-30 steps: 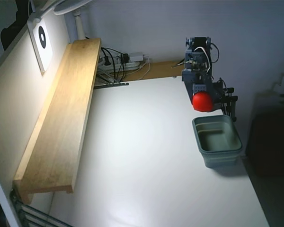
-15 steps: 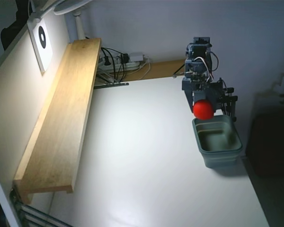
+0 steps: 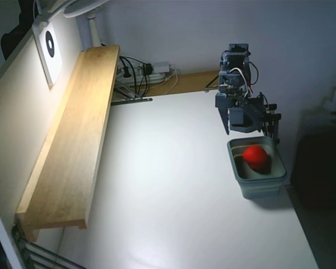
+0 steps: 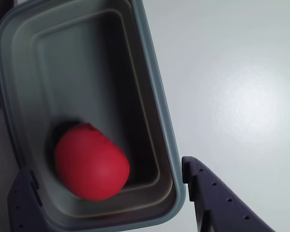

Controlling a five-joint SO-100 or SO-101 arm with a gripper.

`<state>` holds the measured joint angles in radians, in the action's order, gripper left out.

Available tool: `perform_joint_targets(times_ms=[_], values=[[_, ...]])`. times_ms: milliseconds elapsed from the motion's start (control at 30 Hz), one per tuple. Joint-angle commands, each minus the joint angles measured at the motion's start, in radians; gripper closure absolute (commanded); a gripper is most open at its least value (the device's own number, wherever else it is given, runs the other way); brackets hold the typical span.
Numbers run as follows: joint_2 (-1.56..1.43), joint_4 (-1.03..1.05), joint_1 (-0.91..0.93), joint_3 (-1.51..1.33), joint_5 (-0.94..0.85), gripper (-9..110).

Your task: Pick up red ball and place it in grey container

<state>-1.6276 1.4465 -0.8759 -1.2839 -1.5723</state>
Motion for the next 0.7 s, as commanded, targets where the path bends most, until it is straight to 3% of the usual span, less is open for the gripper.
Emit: perform_joint_targets(times_ms=[0,667], values=[[-0.053,-0.003,-0.012,0.0,0.002,63],[-0.104,0.035,0.167,-0.005,0.002,69]])
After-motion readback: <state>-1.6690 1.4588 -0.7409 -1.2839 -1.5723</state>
